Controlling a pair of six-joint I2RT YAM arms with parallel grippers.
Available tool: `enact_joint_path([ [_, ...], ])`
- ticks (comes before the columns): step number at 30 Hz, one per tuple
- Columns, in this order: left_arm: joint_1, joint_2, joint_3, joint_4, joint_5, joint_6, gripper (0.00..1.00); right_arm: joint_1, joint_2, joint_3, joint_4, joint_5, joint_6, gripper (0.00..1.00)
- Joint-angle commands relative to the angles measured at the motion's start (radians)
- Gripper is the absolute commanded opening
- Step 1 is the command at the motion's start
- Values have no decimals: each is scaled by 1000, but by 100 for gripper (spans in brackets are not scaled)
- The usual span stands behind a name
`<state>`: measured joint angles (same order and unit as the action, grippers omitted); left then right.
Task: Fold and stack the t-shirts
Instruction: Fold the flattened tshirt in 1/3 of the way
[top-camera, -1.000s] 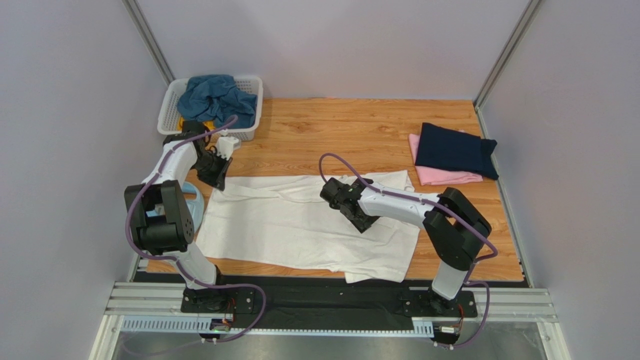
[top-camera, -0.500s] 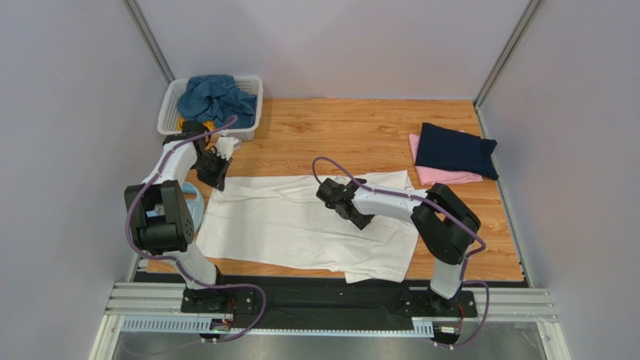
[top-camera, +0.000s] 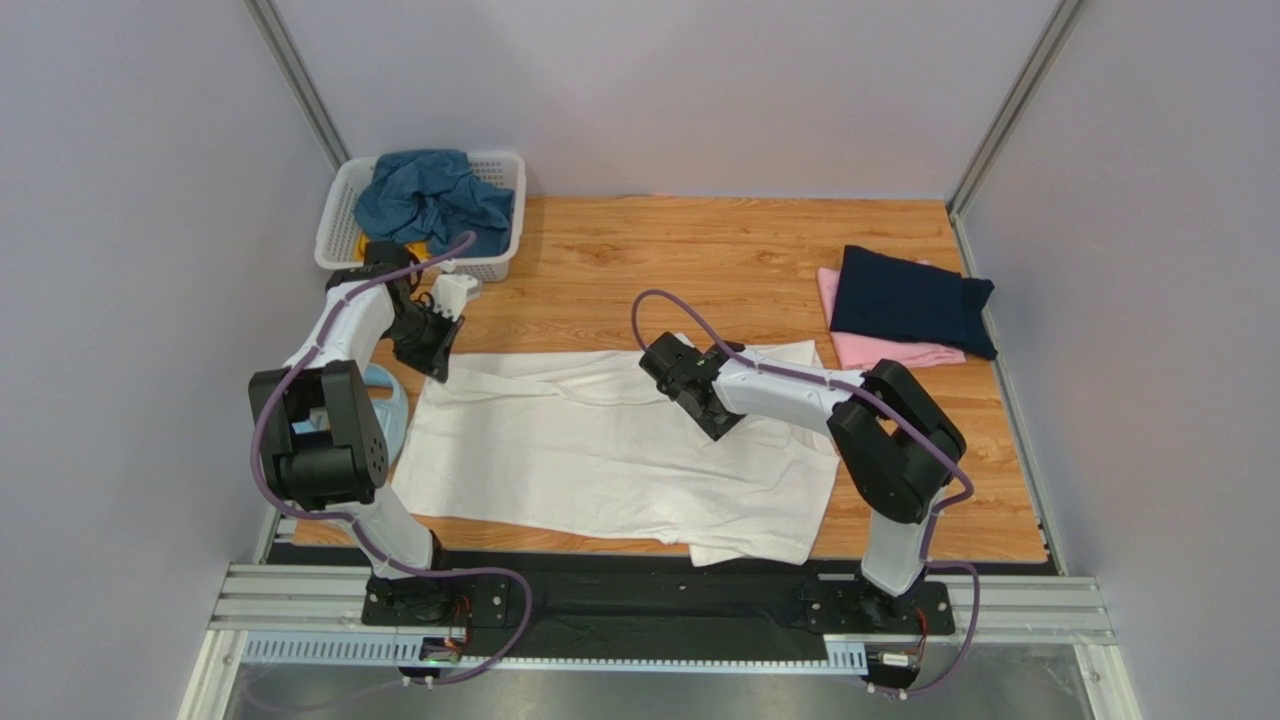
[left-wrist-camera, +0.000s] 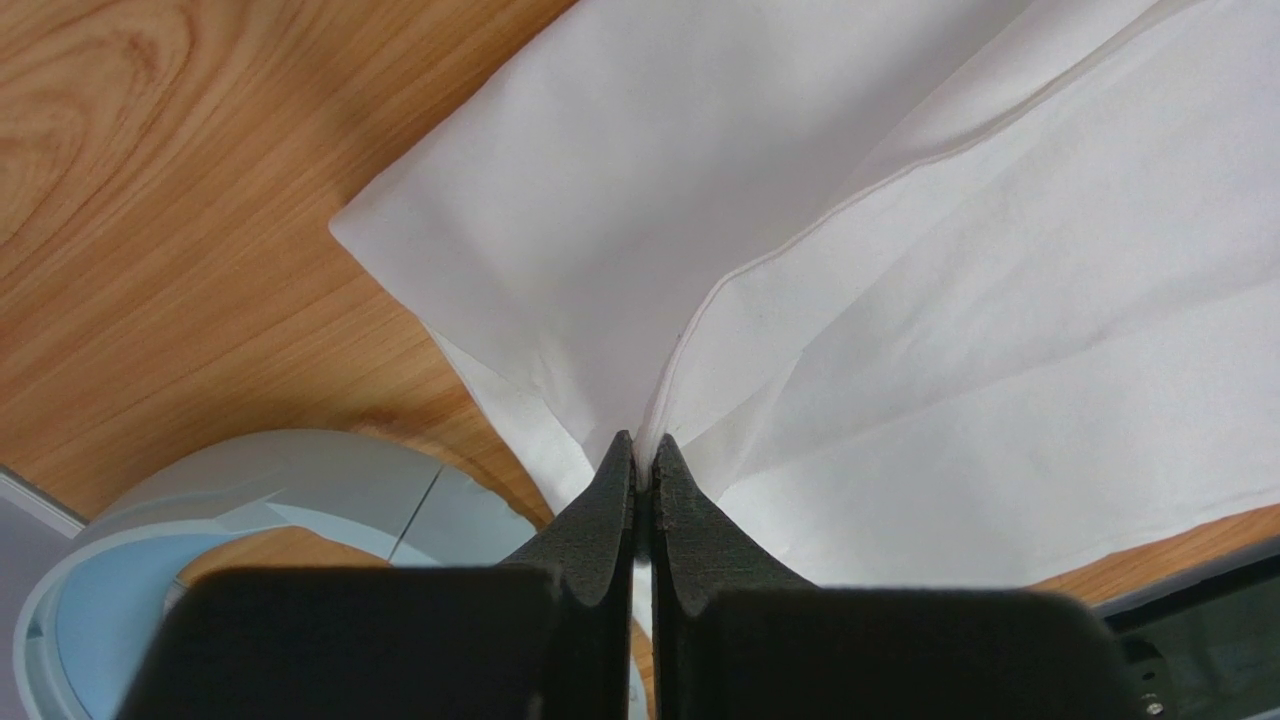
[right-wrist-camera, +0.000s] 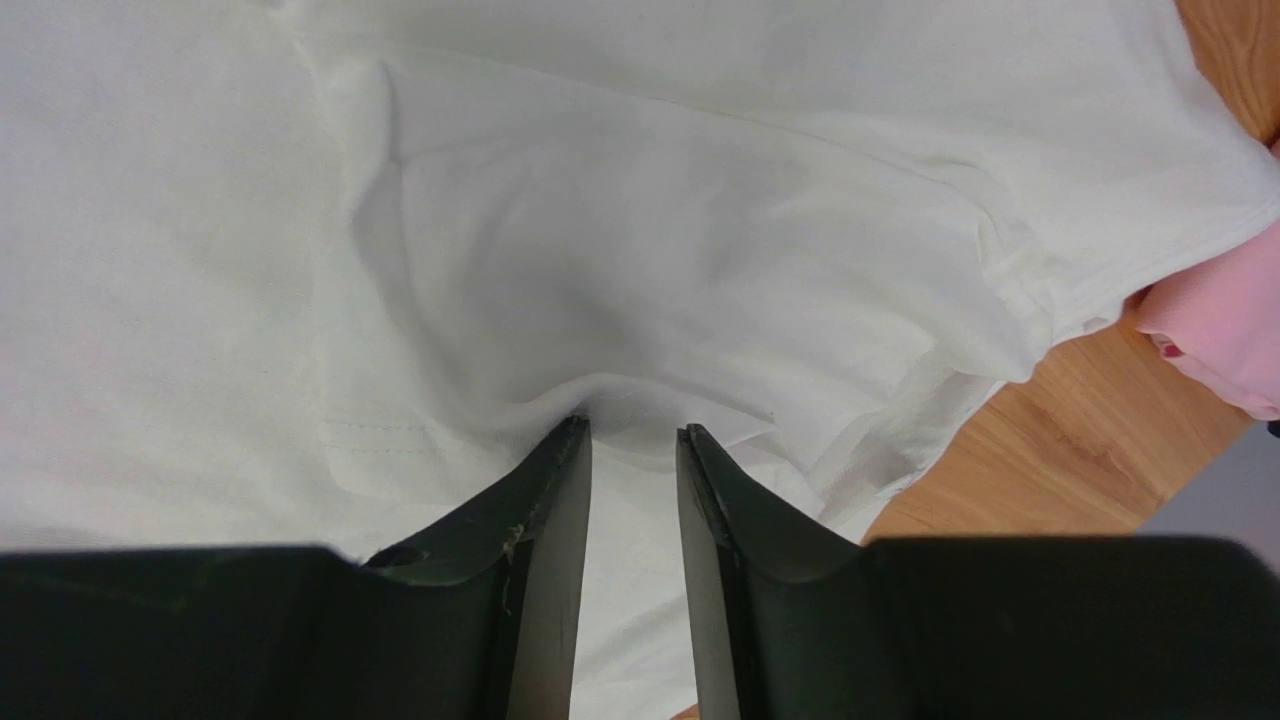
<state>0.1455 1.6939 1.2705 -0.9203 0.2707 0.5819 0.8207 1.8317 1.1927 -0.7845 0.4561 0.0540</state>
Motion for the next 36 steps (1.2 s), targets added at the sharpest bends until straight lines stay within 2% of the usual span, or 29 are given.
enact_joint_path([
  [1,-4,-37,30,-6,1,16,0,-6,-35,1,45,-94,23,32],
  [2,-3,-37,32,-5,2,15,0,-6,-38,-2,44,-111,24,32],
  [6,-3,-40,32,-6,4,13,0,-6,-60,-1,19,-131,44,48],
  [8,-3,-43,30,-8,5,12,0,-8,-80,-5,16,-145,50,49],
  [17,-4,-51,26,-12,4,12,0,-48,-52,-18,51,-223,81,37],
  [25,-4,-56,36,-18,2,15,0,-117,-37,-35,99,-336,119,36],
  [28,-4,-56,43,-20,7,13,0,-124,-32,-33,99,-356,132,31],
  [31,-6,-54,43,-22,4,15,0,-124,-40,-30,90,-359,144,22],
  [34,-7,-53,52,-22,1,12,0,-124,-72,-16,73,-358,159,2],
  [36,-7,-51,70,-23,-1,10,0,-124,-97,-5,51,-352,164,0],
])
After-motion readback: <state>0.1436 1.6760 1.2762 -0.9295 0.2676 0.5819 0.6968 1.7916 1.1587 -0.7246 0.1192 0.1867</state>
